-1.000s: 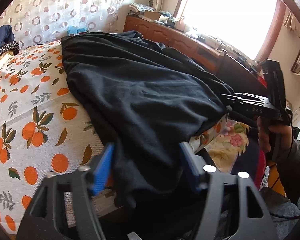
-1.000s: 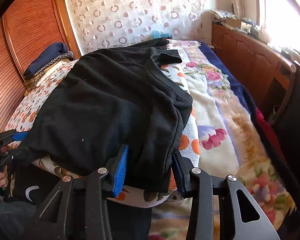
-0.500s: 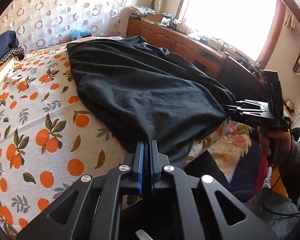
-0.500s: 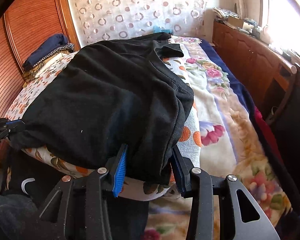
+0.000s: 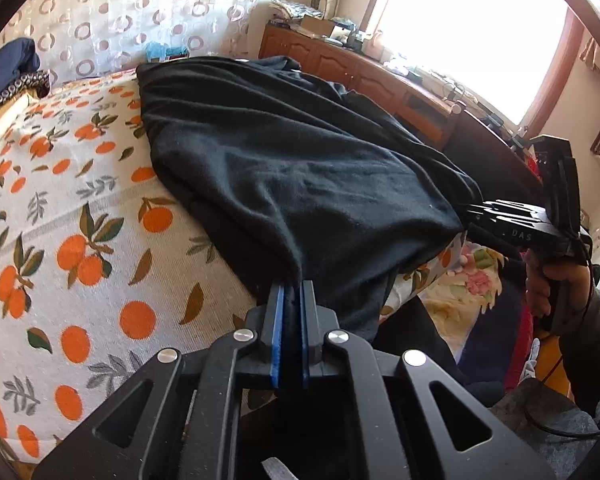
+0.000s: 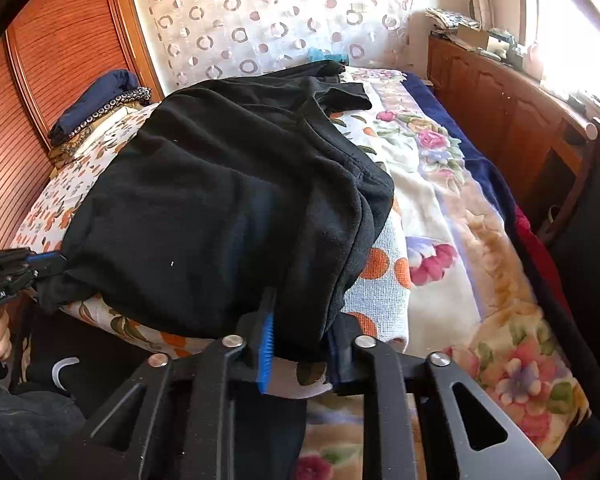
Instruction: Fold small clothes
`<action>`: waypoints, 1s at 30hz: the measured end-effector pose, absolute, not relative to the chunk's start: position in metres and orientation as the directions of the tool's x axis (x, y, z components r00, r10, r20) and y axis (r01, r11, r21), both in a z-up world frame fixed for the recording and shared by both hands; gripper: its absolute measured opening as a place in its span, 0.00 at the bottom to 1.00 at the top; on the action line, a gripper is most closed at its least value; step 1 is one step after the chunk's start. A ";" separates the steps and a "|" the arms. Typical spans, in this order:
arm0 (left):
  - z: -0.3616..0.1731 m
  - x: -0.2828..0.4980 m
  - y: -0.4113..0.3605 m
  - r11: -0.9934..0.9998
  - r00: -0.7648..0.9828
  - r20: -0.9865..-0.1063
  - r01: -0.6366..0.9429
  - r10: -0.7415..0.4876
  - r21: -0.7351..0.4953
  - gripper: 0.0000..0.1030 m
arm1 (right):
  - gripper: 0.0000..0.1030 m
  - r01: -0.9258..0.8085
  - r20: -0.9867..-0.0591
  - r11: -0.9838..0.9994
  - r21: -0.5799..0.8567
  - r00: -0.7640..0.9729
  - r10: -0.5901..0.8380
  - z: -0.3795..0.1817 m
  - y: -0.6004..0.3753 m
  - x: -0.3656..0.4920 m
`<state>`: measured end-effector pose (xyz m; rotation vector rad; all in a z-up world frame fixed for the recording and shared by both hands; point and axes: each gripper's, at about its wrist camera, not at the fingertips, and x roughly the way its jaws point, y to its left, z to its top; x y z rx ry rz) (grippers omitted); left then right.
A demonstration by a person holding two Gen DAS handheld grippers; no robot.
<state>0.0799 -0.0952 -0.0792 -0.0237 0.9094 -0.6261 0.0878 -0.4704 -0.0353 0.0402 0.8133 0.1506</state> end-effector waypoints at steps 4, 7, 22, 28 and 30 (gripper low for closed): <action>-0.081 0.078 -0.097 0.816 0.446 -0.720 0.497 -0.532 -0.294 0.25 | 0.15 -0.120 -0.717 0.989 0.083 0.683 0.143 -0.035 -0.470 0.087; -0.080 0.074 -0.102 0.782 0.419 -0.702 0.531 -0.576 -0.326 0.45 | 0.15 -0.125 -0.716 0.989 0.082 0.683 0.146 -0.035 -0.471 0.088; -0.073 0.072 -0.100 0.817 0.485 -0.719 0.539 -0.498 -0.202 0.05 | 0.11 -0.132 -0.673 0.988 0.083 0.723 0.154 -0.025 -0.476 0.086; -0.015 0.059 -0.089 0.802 0.568 -0.617 0.567 -0.544 -0.185 0.05 | 0.10 -0.162 -0.621 0.981 0.104 0.760 0.191 0.003 -0.475 0.076; 0.012 0.057 -0.082 0.799 0.595 -0.580 0.575 -0.557 -0.177 0.05 | 0.10 -0.176 -0.597 0.979 0.105 0.776 0.204 0.018 -0.474 0.073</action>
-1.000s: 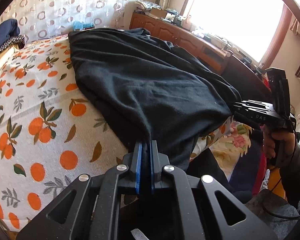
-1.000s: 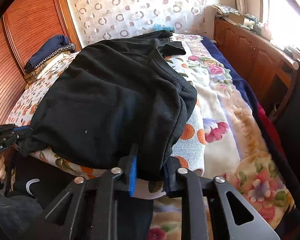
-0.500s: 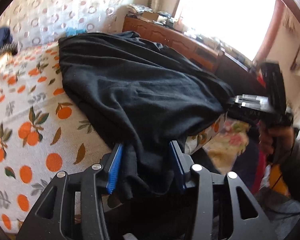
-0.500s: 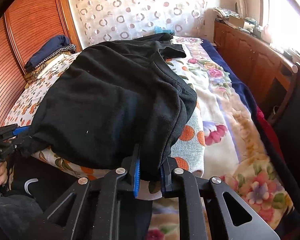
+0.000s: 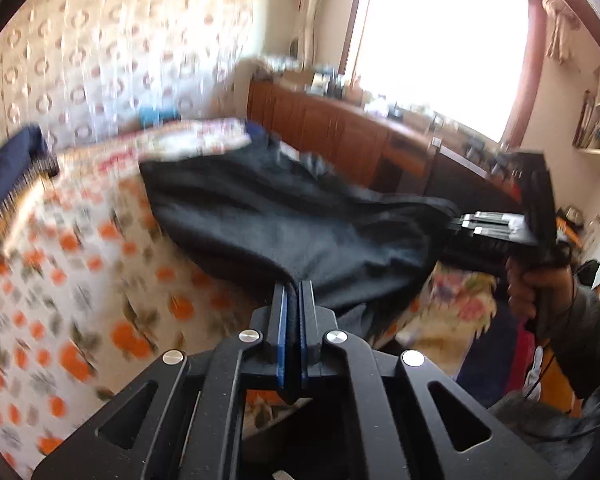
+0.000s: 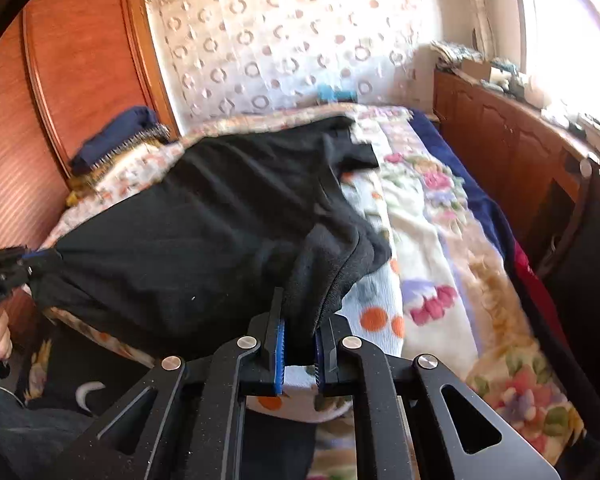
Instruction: Fold small clothes
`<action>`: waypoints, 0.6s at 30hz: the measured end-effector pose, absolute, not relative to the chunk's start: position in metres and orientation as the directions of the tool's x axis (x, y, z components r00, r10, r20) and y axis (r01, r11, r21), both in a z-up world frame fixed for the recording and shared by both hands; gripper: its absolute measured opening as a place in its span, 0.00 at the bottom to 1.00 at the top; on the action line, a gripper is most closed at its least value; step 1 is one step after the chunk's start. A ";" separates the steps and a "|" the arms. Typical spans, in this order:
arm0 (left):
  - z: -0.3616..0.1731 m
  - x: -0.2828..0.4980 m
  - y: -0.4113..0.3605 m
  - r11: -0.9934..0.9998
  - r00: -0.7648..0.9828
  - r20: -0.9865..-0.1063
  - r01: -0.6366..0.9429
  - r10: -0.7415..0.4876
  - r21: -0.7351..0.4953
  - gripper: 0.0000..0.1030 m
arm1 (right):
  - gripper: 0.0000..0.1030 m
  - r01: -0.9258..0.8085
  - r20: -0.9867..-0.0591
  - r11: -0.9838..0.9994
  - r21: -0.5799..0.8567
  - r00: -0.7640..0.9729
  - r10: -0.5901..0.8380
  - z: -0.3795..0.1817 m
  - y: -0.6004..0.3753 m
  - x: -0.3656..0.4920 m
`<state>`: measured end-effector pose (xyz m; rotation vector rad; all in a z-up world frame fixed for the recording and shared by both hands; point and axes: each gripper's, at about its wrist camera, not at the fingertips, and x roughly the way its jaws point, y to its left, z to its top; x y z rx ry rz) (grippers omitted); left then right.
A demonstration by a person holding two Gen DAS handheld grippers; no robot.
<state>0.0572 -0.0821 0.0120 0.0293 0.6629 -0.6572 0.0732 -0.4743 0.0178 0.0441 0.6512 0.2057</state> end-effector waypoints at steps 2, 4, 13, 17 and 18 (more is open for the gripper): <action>0.035 0.057 -0.078 0.797 0.616 -0.550 0.580 -0.564 -0.167 0.05 | 0.10 -0.195 -0.565 0.976 0.100 0.796 0.217 0.038 -0.472 0.069; 0.059 0.058 -0.073 0.795 0.635 -0.522 0.588 -0.569 -0.152 0.05 | 0.10 -0.214 -0.526 0.972 0.094 0.818 0.232 0.062 -0.470 0.063; 0.164 0.076 -0.060 0.801 0.719 -0.399 0.593 -0.570 -0.075 0.04 | 0.09 -0.267 -0.341 0.964 -0.006 0.907 0.249 0.177 -0.449 0.045; 0.221 0.084 -0.052 0.805 0.755 -0.318 0.592 -0.574 -0.046 0.04 | 0.09 -0.274 -0.252 0.959 -0.071 0.935 0.249 0.229 -0.435 0.035; 0.234 0.085 -0.051 0.808 0.764 -0.300 0.588 -0.571 -0.042 0.04 | 0.09 -0.275 -0.235 0.958 -0.085 0.940 0.249 0.241 -0.432 0.033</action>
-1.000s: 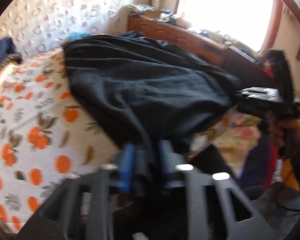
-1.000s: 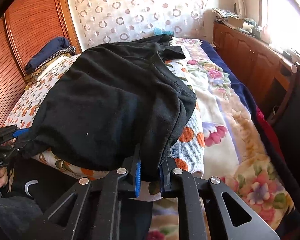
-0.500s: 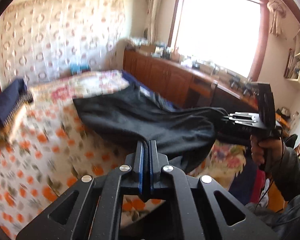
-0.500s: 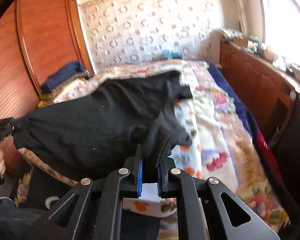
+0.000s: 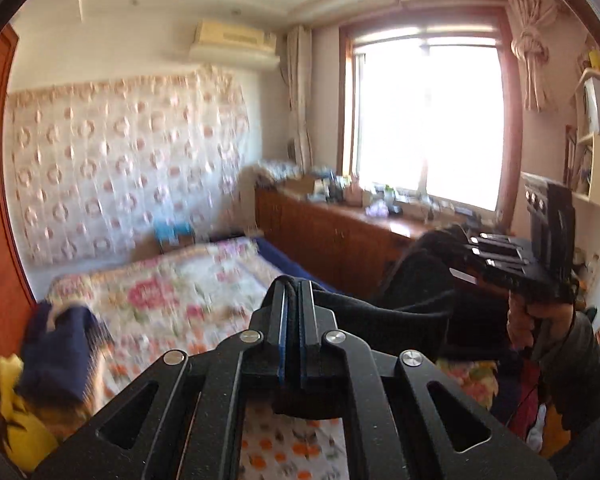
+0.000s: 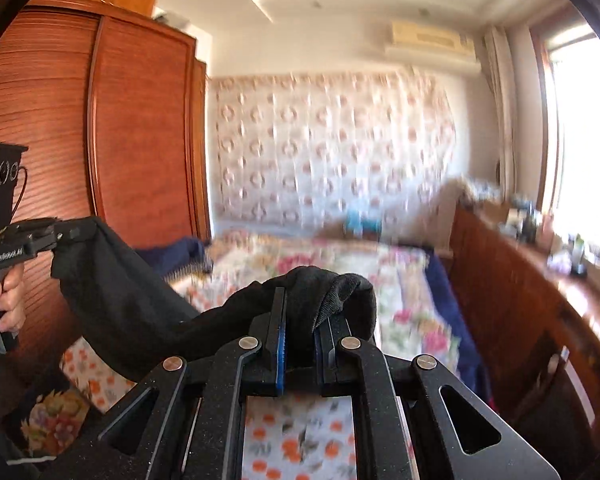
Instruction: Fold small clothes
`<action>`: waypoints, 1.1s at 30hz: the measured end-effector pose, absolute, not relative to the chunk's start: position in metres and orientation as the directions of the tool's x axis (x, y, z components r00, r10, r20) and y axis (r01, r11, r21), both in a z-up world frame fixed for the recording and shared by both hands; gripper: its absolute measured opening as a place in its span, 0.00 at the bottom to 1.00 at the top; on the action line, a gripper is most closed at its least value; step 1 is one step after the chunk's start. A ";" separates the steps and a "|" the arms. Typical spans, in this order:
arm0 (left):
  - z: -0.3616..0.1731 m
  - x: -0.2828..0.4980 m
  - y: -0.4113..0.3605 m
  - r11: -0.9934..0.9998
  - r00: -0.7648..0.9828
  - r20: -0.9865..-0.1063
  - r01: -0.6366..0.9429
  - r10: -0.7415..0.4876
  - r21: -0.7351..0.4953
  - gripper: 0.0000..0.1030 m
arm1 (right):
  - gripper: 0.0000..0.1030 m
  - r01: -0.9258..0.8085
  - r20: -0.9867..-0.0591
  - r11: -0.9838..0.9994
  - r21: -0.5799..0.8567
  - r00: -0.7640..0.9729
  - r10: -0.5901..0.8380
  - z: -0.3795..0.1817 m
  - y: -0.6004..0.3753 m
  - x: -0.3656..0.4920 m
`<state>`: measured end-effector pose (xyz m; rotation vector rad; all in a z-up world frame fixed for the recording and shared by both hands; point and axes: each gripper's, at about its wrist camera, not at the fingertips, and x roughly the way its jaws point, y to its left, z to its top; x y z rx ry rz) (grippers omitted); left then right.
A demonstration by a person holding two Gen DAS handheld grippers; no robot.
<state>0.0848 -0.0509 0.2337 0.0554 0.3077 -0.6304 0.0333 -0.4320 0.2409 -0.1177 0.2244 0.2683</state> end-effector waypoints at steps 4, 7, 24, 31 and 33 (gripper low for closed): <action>0.278 0.097 -0.041 0.819 0.788 -0.251 0.572 -0.562 -0.038 0.04 | 0.09 -0.265 -0.179 0.955 -0.132 0.954 0.240 0.283 -0.422 0.029; 0.297 0.110 -0.036 0.841 0.817 -0.225 0.541 -0.531 -0.021 0.04 | 0.09 -0.266 -0.168 0.954 -0.140 0.956 0.241 0.301 -0.419 0.037; 0.220 0.149 -0.024 0.866 0.794 -0.391 0.499 -0.465 -0.016 0.04 | 0.09 -0.299 -0.334 0.934 -0.193 0.916 0.224 0.260 -0.386 0.100; 0.282 0.164 -0.031 0.886 0.842 -0.320 0.463 -0.435 0.013 0.04 | 0.09 -0.260 -0.267 0.938 -0.231 0.944 0.195 0.304 -0.382 0.115; 0.295 0.177 -0.032 0.895 0.856 -0.308 0.445 -0.416 0.028 0.04 | 0.09 -0.248 -0.255 0.937 -0.245 0.949 0.185 0.312 -0.376 0.126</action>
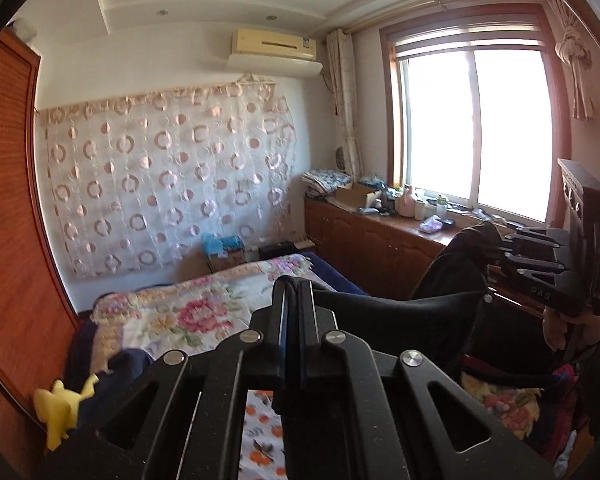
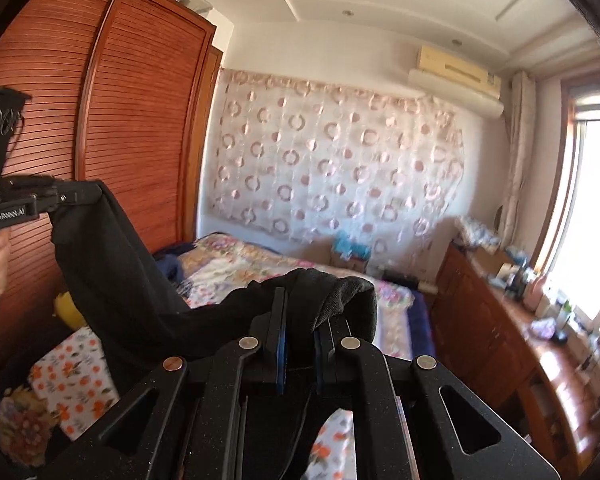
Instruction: Fold small clothes
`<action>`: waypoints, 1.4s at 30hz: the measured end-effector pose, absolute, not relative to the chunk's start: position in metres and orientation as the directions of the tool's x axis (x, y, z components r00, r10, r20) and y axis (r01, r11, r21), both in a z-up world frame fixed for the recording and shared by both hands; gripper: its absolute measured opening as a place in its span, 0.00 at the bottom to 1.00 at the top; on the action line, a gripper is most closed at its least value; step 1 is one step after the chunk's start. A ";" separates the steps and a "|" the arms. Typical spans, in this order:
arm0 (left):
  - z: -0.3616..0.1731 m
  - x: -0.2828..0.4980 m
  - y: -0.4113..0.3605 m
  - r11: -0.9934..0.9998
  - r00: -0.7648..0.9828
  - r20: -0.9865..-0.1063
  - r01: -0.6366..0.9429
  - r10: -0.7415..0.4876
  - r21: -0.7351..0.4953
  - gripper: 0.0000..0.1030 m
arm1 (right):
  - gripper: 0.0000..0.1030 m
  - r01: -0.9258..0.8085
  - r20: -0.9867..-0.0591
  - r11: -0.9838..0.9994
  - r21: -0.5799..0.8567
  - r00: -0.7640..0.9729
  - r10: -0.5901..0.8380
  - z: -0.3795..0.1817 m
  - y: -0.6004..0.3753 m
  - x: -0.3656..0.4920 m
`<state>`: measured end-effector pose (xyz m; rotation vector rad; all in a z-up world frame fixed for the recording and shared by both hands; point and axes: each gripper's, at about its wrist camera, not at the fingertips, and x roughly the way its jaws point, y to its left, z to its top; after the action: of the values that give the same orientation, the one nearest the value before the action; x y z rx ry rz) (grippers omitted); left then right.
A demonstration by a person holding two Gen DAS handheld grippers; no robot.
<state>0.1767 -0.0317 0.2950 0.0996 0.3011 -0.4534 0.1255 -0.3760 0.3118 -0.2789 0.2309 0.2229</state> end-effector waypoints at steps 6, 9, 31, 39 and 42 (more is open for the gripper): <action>0.332 0.253 -0.030 0.920 0.885 -0.280 0.392 -0.372 0.015 0.04 | 0.09 -0.190 -0.245 0.947 -0.260 0.961 0.126 0.319 -0.364 0.195; 0.352 0.273 -0.036 0.923 0.896 -0.252 0.385 -0.365 0.030 0.04 | 0.09 -0.152 -0.214 0.955 -0.253 0.972 0.098 0.326 -0.358 0.217; 0.270 0.094 -0.019 0.856 0.825 -0.361 0.503 -0.434 0.120 0.04 | 0.09 -0.293 -0.261 0.933 -0.207 0.936 0.236 0.161 -0.337 0.020; 0.218 0.123 -0.011 0.858 0.773 -0.468 0.511 -0.429 0.057 0.04 | 0.09 -0.357 -0.382 0.909 -0.214 0.887 0.258 0.102 -0.332 0.018; 0.169 0.163 -0.007 0.867 0.728 -0.541 0.498 -0.421 -0.005 0.04 | 0.09 -0.371 -0.465 0.908 -0.195 0.850 0.248 0.060 -0.329 0.055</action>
<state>0.1628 -0.0070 0.1694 0.1443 0.5595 -0.5077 0.0550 -0.3288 0.0597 -0.2847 0.4479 0.3307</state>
